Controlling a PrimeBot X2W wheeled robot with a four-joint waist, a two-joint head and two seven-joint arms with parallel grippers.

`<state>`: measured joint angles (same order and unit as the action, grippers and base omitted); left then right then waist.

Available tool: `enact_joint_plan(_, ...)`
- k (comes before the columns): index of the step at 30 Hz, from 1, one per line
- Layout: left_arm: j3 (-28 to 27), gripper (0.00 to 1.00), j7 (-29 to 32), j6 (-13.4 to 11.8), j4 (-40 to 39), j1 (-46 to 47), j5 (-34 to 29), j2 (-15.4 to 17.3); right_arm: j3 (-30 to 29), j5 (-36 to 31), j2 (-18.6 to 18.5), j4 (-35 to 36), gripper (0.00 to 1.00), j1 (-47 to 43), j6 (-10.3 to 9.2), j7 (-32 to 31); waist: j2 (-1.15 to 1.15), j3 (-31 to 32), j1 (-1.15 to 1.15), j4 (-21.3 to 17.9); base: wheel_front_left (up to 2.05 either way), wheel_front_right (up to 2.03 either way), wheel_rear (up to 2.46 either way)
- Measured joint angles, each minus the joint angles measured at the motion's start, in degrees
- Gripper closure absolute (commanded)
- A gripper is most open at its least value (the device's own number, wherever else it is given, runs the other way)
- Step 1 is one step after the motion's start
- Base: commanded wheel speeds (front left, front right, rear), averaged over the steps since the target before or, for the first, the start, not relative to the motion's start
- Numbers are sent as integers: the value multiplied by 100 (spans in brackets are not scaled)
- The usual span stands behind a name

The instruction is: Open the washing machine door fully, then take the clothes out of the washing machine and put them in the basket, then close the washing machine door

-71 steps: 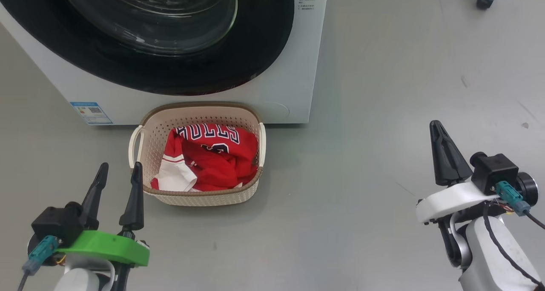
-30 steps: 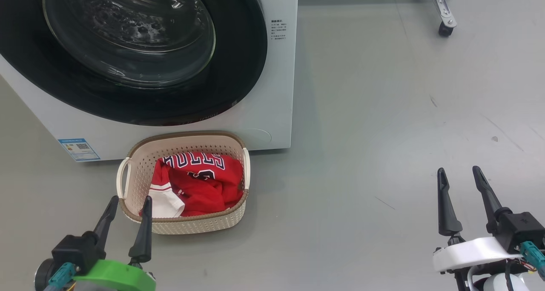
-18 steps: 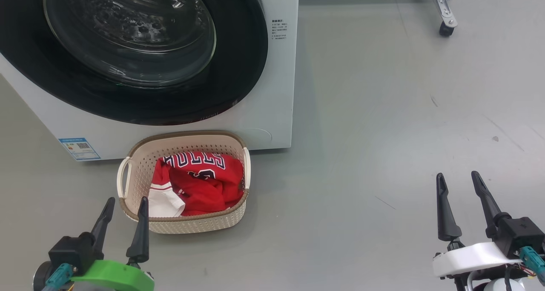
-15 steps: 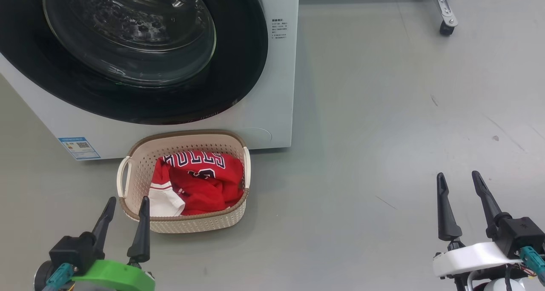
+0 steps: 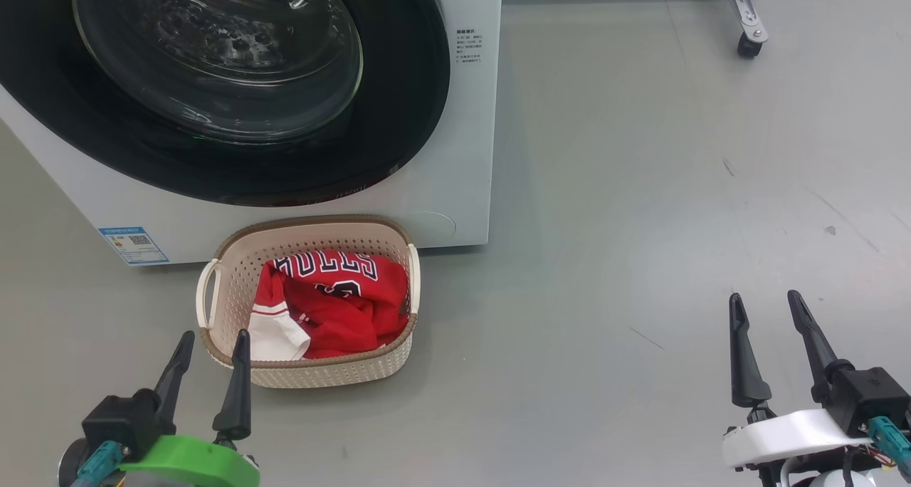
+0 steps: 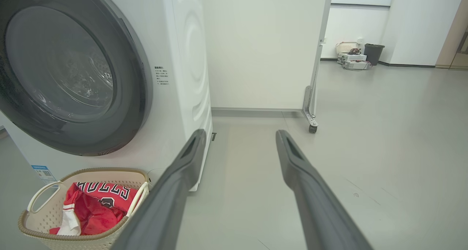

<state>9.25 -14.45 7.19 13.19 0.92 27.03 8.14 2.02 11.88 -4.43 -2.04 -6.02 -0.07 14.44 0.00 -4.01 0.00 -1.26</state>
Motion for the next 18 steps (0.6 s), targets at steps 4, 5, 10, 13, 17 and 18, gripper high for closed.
enact_joint_plan(4, 23, 0, 0, 0, 22, 0, 27, 0, -16, -1, 12, 0, 0, -4, 1, 0, 0, 2, 0, 3, 0, 0, 0)
enact_joint_plan(5, 21, 0, 0, 0, 20, 0, 46, 0, -18, -2, 16, 0, 0, -7, 2, 0, 0, 3, 0, 4, 0, 0, 0)
enact_joint_plan(10, 15, 0, 0, 0, 15, 0, 70, 0, -31, -49, 38, 1, 0, -19, 48, 0, 0, -5, 0, 9, 0, 0, 0)
enact_joint_plan(13, 13, 0, 0, 0, 15, 0, 85, 0, -45, -51, 44, 3, 0, -24, 52, 0, 0, -11, 0, 12, 0, 0, 0)
enact_joint_plan(17, 12, 0, 0, 0, 15, 0, 159, 0, -73, -55, 53, 5, 0, -29, 53, 0, 0, -17, 0, 17, 0, 0, 0)
enact_joint_plan(18, 12, 0, 0, 0, 15, 0, 179, 0, -77, -64, 60, 7, 0, -29, 54, 0, 0, -18, 0, 18, 0, 0, 0)
